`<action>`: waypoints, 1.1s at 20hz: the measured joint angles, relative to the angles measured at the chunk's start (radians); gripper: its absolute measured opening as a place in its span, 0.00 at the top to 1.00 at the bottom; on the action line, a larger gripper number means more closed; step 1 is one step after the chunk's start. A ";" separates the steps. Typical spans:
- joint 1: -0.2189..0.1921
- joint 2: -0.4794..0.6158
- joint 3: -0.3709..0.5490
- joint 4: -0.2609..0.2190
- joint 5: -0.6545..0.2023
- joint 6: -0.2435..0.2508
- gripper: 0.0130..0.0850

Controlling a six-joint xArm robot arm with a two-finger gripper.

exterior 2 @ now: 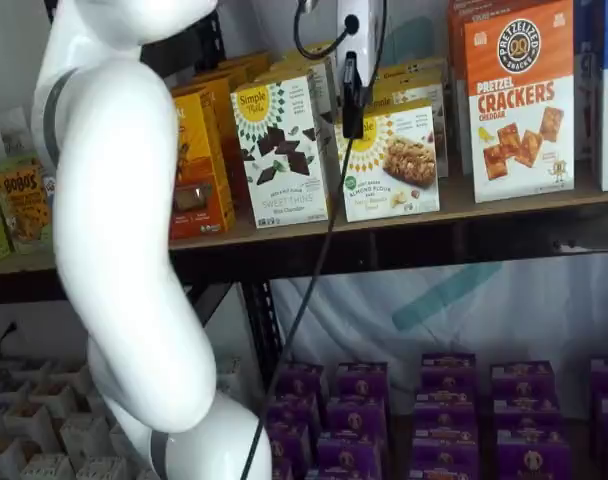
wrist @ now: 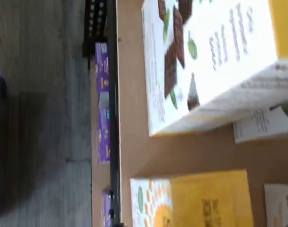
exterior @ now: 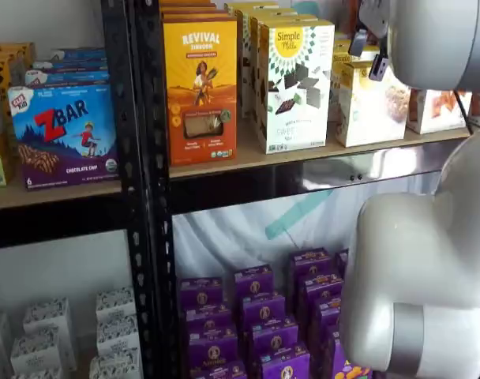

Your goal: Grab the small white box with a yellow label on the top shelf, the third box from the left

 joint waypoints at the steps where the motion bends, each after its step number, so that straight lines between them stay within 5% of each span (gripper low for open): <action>1: 0.002 0.007 -0.002 -0.006 -0.003 -0.001 0.00; 11: 0.055 0.075 -0.068 -0.137 0.087 0.028 0.00; 22: 0.083 0.066 -0.033 -0.191 0.082 0.045 0.00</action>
